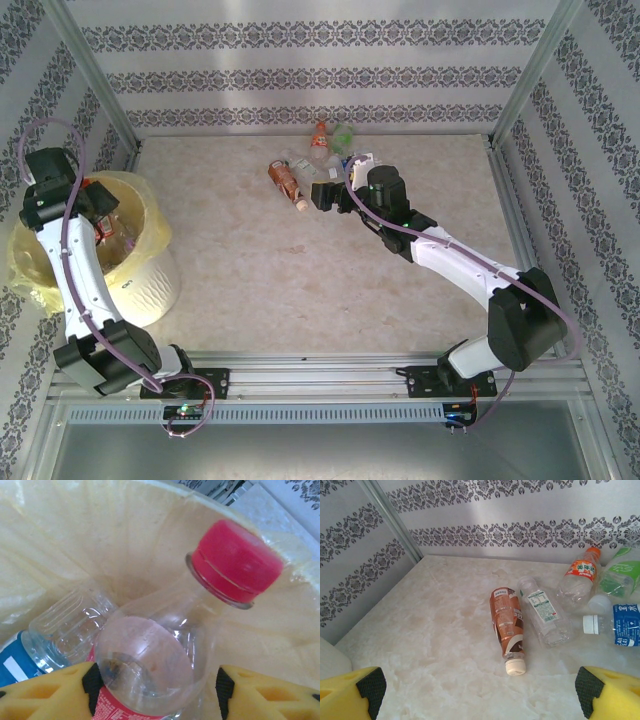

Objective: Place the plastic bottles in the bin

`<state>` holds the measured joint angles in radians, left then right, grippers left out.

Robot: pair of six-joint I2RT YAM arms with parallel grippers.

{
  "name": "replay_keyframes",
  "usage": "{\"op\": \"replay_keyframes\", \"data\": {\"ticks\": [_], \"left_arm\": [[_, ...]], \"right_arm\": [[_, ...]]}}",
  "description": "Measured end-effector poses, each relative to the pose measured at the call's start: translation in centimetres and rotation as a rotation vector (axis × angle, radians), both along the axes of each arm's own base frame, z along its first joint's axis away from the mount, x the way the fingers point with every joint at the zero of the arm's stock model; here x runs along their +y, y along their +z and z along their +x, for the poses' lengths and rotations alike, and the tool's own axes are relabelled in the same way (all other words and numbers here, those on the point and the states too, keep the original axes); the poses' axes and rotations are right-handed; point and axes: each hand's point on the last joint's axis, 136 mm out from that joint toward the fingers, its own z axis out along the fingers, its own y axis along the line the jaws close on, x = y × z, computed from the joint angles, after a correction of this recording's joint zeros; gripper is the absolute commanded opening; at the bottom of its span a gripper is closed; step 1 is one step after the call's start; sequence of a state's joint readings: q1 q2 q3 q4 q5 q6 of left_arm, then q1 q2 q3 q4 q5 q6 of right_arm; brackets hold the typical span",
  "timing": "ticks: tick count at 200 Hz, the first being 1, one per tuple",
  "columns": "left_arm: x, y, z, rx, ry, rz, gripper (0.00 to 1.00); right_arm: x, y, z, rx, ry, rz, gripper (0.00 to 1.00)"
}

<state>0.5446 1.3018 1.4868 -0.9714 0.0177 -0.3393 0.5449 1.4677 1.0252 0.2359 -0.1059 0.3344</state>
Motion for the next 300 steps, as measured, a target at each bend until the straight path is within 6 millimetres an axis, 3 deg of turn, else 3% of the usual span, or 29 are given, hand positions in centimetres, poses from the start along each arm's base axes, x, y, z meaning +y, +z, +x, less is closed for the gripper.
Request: {"op": "replay_keyframes", "data": {"ticks": [95, 131, 159, 184, 212, 233, 263, 300], "left_arm": [[0.1, -0.9, -0.3, 0.043, 0.008, -0.008, 0.56], [-0.8, 0.6, -0.7, 0.022, -0.005, -0.030, 0.79], [-2.4, 5.2, -1.2, -0.115, -0.043, -0.013, 0.89], [-5.3, 9.6, -2.2, -0.270, -0.106, 0.001, 0.94], [-9.8, 11.7, -1.5, -0.394, -0.249, -0.050, 1.00], [-14.0, 12.0, 0.2, -0.435, -0.394, -0.105, 1.00], [-20.1, 11.3, 3.5, -0.456, -0.581, -0.192, 1.00], [-25.5, 9.6, 6.8, -0.461, -0.700, -0.271, 1.00]], "right_arm": [[0.0, 0.0, 0.0, 0.000, 0.000, -0.002, 0.98], [-0.3, 0.0, 0.2, -0.002, -0.005, -0.005, 0.98], [-1.2, 0.1, 1.2, -0.008, -0.013, -0.026, 0.98], [-1.6, 0.5, 3.7, 0.006, -0.022, -0.054, 0.98], [-0.5, -0.4, 6.4, 0.063, 0.004, -0.080, 0.98], [1.1, -2.5, 7.6, 0.128, 0.024, -0.090, 0.97], [4.1, -7.5, 8.0, 0.264, 0.037, -0.113, 0.92], [6.4, -13.2, 8.3, 0.412, 0.006, -0.157, 0.88]]}}
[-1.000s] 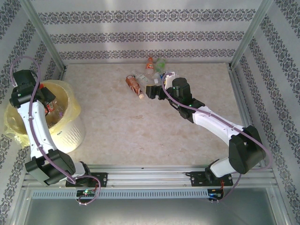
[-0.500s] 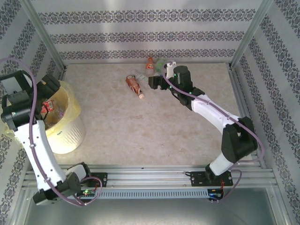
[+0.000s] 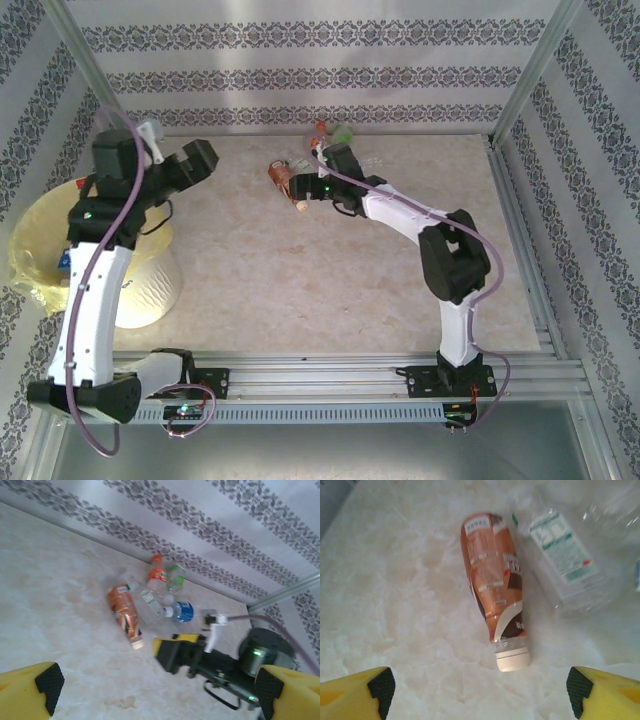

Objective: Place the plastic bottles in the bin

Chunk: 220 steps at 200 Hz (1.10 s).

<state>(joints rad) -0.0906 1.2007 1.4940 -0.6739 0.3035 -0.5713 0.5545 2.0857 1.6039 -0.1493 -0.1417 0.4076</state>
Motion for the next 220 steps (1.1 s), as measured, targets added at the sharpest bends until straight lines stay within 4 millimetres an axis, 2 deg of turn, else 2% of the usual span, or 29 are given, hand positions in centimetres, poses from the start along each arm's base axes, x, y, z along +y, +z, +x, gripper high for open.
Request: {"op": "replay_keyframes", "data": {"ticks": [17, 39, 82, 98, 136, 144, 183, 200, 220], "left_arm": [[-1.7, -1.2, 1.2, 0.020, -0.035, -0.010, 1.00], [-2.8, -2.4, 2.6, 0.042, -0.053, -0.017, 1.00], [-2.8, -3.8, 4.0, 0.070, -0.039, -0.021, 1.00], [-2.8, -4.0, 4.3, 0.073, -0.033, -0.017, 1.00], [-2.8, -5.1, 4.9, 0.100, -0.027, -0.010, 1.00], [-2.8, -5.3, 5.1, 0.106, -0.026, -0.009, 1.00], [-2.8, -6.3, 5.3, 0.128, -0.024, -0.004, 1.00], [-2.8, -6.7, 5.5, 0.137, -0.023, -0.003, 1.00], [-2.8, -7.1, 5.6, 0.147, -0.022, -0.001, 1.00]], "right_arm": [[0.7, -1.6, 0.4, 0.043, -0.010, -0.022, 0.88], [1.1, -3.0, 1.3, 0.066, -0.045, -0.059, 0.88], [1.5, -5.2, 3.3, 0.084, -0.120, -0.121, 0.83], [2.0, -6.3, 3.7, 0.104, -0.130, -0.126, 0.78], [3.0, -9.2, 3.7, 0.154, -0.142, -0.159, 0.74], [3.1, -9.3, 3.7, 0.154, -0.152, -0.170, 0.71], [3.8, -8.6, 3.4, 0.145, -0.158, -0.192, 0.42], [4.3, -8.6, 3.1, 0.135, -0.156, -0.208, 0.38], [4.7, -8.5, 2.7, 0.125, -0.147, -0.225, 0.38]]}}
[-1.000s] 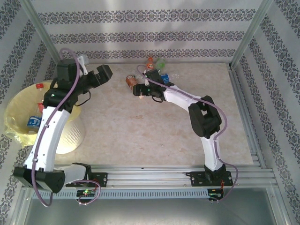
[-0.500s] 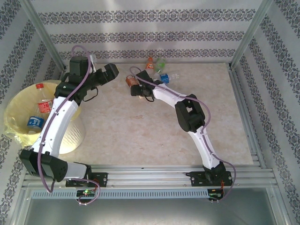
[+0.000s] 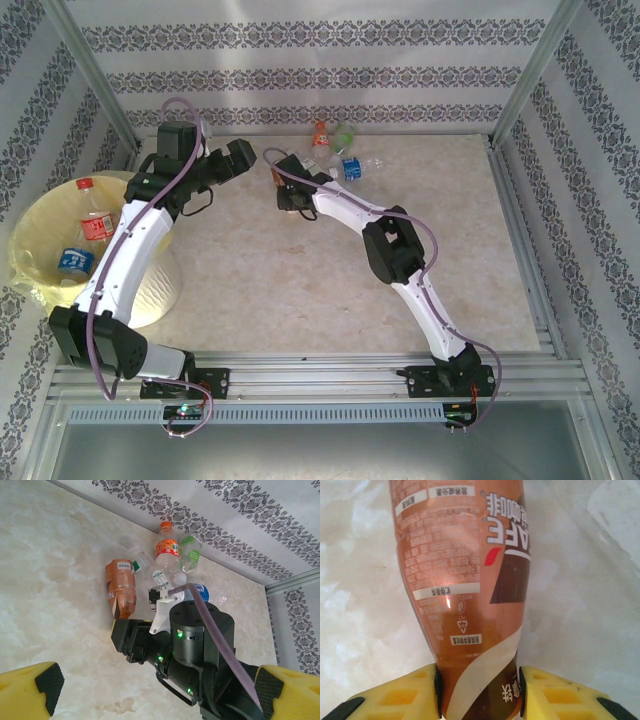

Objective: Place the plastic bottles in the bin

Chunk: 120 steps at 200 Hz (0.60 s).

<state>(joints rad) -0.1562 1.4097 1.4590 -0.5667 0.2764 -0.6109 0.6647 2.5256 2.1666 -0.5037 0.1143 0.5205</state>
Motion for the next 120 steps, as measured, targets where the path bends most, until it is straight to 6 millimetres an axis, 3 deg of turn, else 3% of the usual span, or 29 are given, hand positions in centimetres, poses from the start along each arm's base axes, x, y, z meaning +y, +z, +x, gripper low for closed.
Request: {"op": "replay_keyframes", "data": {"ticks": [33, 71, 92, 120], "left_arm": [[0.0, -0.3, 0.1, 0.008, 0.002, 0.002, 1.00], [0.2, -2.3, -0.1, 0.045, 0.010, 0.013, 1.00], [0.3, -3.2, -0.3, 0.066, 0.016, 0.015, 1.00], [0.2, -2.9, 0.0, 0.051, 0.022, 0.000, 1.00]], "right_arm": [[0.3, -0.1, -0.1, 0.005, 0.015, -0.028, 0.42], [0.3, -0.1, -0.9, 0.000, 0.021, -0.035, 0.24], [-0.7, 0.0, -2.3, 0.001, 0.026, -0.031, 0.19], [-1.8, 1.0, -4.8, -0.005, 0.052, 0.017, 0.18]]}}
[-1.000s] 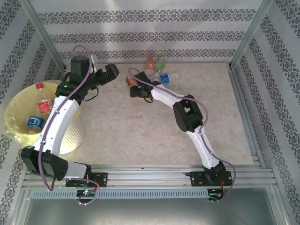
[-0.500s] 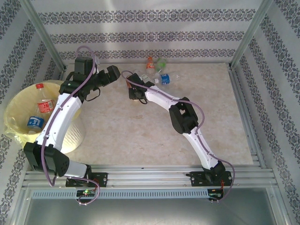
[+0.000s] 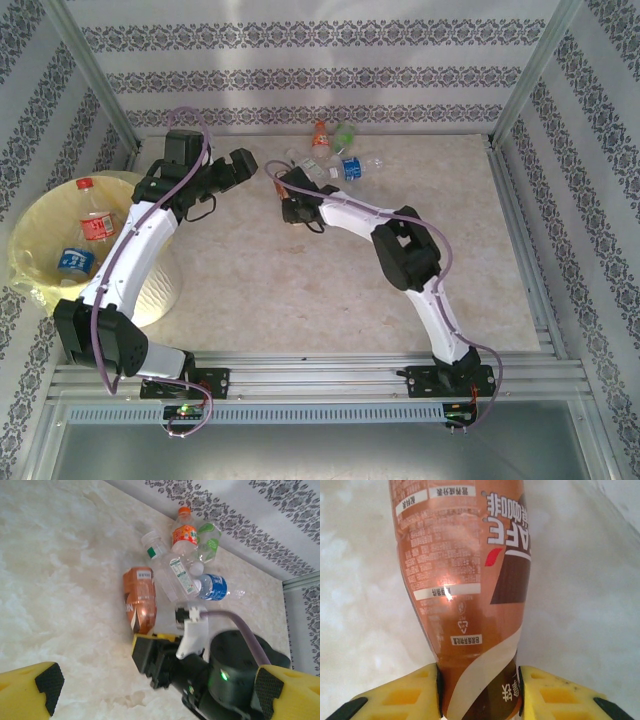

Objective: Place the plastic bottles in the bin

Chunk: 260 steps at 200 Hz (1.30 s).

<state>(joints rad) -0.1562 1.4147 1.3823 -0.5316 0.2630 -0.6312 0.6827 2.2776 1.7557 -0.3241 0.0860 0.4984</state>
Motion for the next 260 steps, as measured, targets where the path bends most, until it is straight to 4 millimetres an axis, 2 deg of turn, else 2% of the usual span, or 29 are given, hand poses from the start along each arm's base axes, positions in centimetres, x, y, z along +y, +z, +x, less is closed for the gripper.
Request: {"op": "replay_keyframes", "data": {"ticks": [21, 42, 64, 85, 123, 149, 163, 187, 201, 210, 219, 225, 245, 248, 260], "left_arm": [[-0.3, -0.4, 0.4, -0.013, -0.004, -0.022, 1.00], [-1.2, -1.4, 0.4, -0.009, -0.038, -0.064, 1.00], [-3.0, -1.6, 1.0, -0.045, -0.116, -0.144, 1.00], [-5.1, -1.5, 1.7, -0.075, -0.198, -0.210, 1.00], [-9.1, -1.8, 1.8, -0.096, -0.330, -0.248, 1.00], [-10.1, -2.1, 2.4, -0.087, -0.343, -0.241, 1.00], [-10.0, -2.1, 2.8, -0.092, -0.337, -0.234, 0.89], [-10.2, -2.1, 3.1, -0.100, -0.349, -0.233, 0.64], [-10.3, -2.1, 3.2, -0.107, -0.360, -0.227, 0.55], [-10.4, -2.0, 3.3, -0.108, -0.363, -0.231, 0.53], [-10.4, -1.9, 3.3, -0.112, -0.364, -0.232, 0.52], [-10.5, -1.8, 3.3, -0.116, -0.367, -0.235, 0.52], [-10.3, -1.6, 3.3, -0.123, -0.359, -0.228, 0.51], [-10.3, -1.6, 3.3, -0.125, -0.356, -0.226, 0.51], [-9.9, -1.4, 3.4, -0.129, -0.337, -0.212, 0.51]], "right_arm": [[-0.8, 2.8, -1.7, -0.046, 0.027, 0.097, 0.18], [-1.4, 7.5, -3.3, -0.136, 0.063, 0.227, 0.18], [-1.7, 12.2, -4.8, -0.233, 0.113, 0.354, 0.19], [-1.8, 14.9, -6.2, -0.286, 0.161, 0.432, 0.20], [-0.9, 16.7, -7.6, -0.298, 0.238, 0.503, 0.21], [-0.2, 17.0, -8.4, -0.280, 0.291, 0.538, 0.21], [0.1, 17.2, -8.8, -0.273, 0.317, 0.552, 0.21], [0.4, 17.3, -9.3, -0.260, 0.347, 0.568, 0.24], [0.5, 17.4, -9.4, -0.258, 0.354, 0.573, 0.30], [0.3, 17.5, -9.4, -0.258, 0.356, 0.577, 0.38], [0.2, 17.7, -9.4, -0.257, 0.365, 0.583, 0.52], [0.1, 17.8, -9.5, -0.258, 0.373, 0.585, 0.66], [-0.4, 18.7, -9.8, -0.277, 0.397, 0.591, 0.90], [-0.6, 19.0, -9.9, -0.285, 0.397, 0.593, 0.96], [-1.5, 20.1, -10.5, -0.316, 0.406, 0.594, 0.98]]}}
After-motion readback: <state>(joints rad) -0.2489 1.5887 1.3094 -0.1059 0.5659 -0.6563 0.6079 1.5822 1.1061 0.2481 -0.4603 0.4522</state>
